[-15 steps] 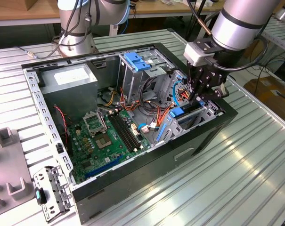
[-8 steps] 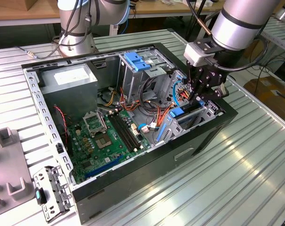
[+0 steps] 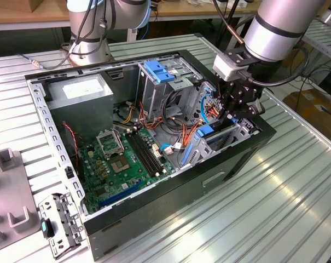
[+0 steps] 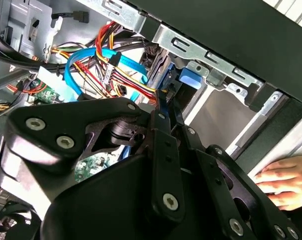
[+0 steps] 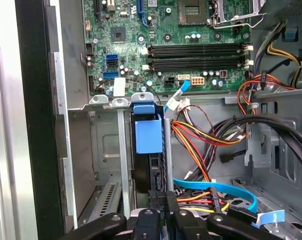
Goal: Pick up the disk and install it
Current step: 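Insert the first disk wire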
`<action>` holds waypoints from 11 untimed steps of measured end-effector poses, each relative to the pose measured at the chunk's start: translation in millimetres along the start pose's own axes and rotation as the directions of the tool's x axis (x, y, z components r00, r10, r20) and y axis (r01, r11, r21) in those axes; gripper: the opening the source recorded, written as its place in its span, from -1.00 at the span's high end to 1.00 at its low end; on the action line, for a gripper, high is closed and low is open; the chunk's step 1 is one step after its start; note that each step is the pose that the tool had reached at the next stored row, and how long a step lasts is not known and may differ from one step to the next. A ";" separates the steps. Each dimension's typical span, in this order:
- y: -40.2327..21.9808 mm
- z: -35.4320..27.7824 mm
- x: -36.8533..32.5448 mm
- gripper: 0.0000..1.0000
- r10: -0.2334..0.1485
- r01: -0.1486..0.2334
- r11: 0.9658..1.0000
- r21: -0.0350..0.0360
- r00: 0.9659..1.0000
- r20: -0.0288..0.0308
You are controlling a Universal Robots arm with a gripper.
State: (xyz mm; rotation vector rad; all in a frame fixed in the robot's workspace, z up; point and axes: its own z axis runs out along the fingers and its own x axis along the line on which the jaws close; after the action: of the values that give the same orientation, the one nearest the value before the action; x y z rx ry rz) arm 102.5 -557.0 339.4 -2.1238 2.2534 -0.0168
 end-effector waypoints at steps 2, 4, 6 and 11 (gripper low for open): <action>0.0 0.2 0.0 0.66 0.000 0.000 1.000 -0.001 1.000 0.000; 0.0 0.6 0.0 0.64 0.000 0.000 1.000 -0.002 1.000 0.001; -0.3 -6.4 -0.2 0.51 0.000 0.000 1.000 -0.002 1.000 0.000; -0.7 -17.4 -0.4 0.54 0.000 0.000 1.000 -0.002 1.000 0.001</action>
State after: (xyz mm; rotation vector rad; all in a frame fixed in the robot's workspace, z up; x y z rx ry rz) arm 102.6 -557.0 356.8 -2.1241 2.2540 -0.0144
